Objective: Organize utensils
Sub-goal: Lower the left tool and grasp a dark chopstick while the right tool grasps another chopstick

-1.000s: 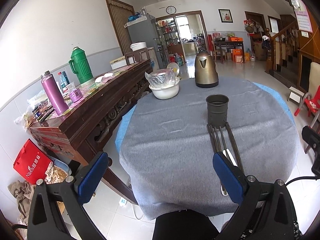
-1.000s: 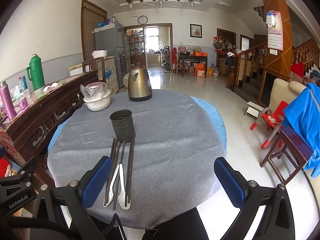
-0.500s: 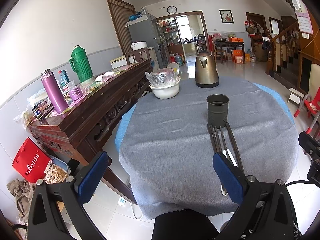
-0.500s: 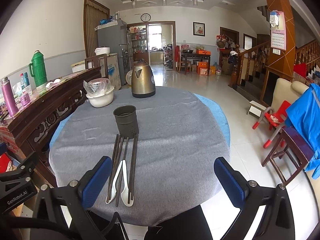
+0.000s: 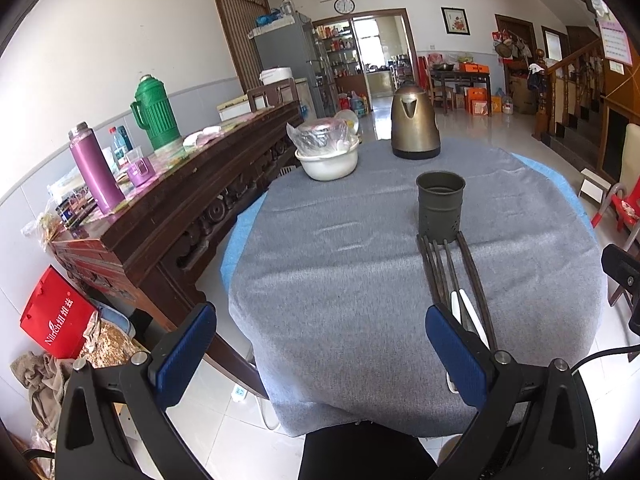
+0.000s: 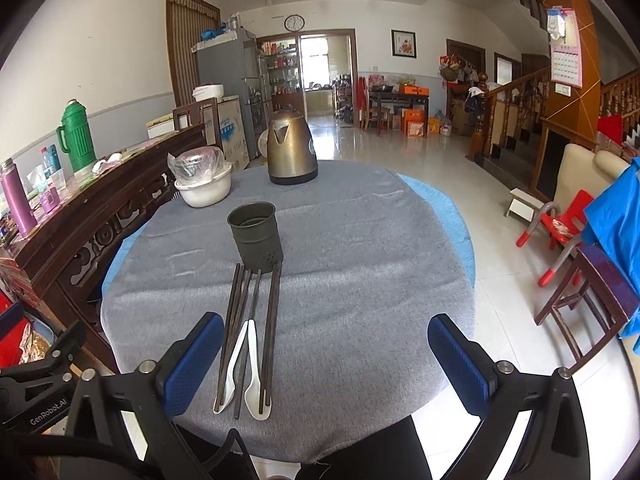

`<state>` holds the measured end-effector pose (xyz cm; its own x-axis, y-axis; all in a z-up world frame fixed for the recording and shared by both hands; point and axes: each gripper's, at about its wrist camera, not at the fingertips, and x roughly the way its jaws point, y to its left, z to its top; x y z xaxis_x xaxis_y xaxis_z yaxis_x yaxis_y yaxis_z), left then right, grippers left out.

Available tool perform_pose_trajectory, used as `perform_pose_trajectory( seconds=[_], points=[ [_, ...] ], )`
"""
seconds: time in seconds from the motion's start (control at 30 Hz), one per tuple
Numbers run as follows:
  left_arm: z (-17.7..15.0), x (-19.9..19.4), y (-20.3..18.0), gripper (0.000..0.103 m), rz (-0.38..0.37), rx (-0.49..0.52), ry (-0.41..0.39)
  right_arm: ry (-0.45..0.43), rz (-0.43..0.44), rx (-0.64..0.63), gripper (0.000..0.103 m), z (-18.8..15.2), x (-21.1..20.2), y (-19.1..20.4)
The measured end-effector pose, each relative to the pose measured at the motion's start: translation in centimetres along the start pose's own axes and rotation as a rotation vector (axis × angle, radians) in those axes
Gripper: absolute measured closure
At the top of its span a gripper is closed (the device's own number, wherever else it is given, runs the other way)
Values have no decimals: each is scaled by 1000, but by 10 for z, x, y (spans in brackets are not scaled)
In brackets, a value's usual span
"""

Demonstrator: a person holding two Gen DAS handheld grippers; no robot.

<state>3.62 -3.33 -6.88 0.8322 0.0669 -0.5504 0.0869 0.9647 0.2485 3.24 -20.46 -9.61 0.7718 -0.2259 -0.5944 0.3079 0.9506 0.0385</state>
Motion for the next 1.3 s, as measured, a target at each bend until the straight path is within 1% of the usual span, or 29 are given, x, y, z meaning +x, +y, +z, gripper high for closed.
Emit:
perform_pose_trajectory(
  seconds=[0.13,0.2,0.27,0.33,0.37,0.4,0.43,0.47,0.5,0.53,0.57,0.6,0.63,0.67,0.7,0.77,0.87,0.93,1.0,1.03,1.1,1.2,1.3],
  points=[
    [2,20,-4,0,-9,2,32,45,37,9,0,6,23,-1],
    [4,33,-5,0,-34,-3,61,66,71,14,0,10,41,-2],
    [6,51,-6,0,-93,-23,132,92,110,31,0,15,60,-3],
    [10,75,-7,0,-162,-55,182,106,156,50,2,20,83,-4],
    [12,86,-7,0,-189,-70,205,119,173,59,6,23,96,-5],
    [13,98,-9,0,-206,-77,223,143,193,71,14,25,112,-6],
    [15,112,-12,0,-224,-84,248,172,212,84,19,26,125,-7],
    [17,123,-16,0,-239,-91,267,214,233,105,32,27,142,-8],
    [18,134,-19,2,-254,-98,288,248,250,122,41,27,156,-10],
    [20,147,-24,6,-274,-105,312,295,271,136,44,27,176,-10],
    [21,158,-29,9,-296,-108,330,311,280,139,49,27,186,-8],
    [22,169,-34,17,-323,-106,356,324,285,134,55,27,198,-6],
    [22,178,-39,27,-343,-106,384,335,291,129,58,26,207,-4],
    [23,186,-44,31,-359,-106,405,351,303,118,63,25,221,1],
    [23,196,-49,34,-375,-107,424,365,320,121,64,25,225,4],
    [22,211,-58,34,-396,-116,464,406,357,124,64,23,245,12],
    [19,226,-68,35,-438,-124,510,454,376,135,66,16,262,16],
    [17,231,-75,35,-448,-112,521,474,389,149,70,10,271,18],
    [15,235,-82,34,-448,-95,529,487,385,156,73,7,276,19],
    [13,238,-85,35,-445,-88,538,494,387,162,73,6,278,19],
    [14,239,-85,36,-453,-100,530,489,391,167,76,6,281,18],
    [19,239,-83,39,-455,-98,527,488,387,146,76,7,282,19],
    [17,239,-77,42,-467,-114,532,483,362,122,78,8,281,19]
  ],
)
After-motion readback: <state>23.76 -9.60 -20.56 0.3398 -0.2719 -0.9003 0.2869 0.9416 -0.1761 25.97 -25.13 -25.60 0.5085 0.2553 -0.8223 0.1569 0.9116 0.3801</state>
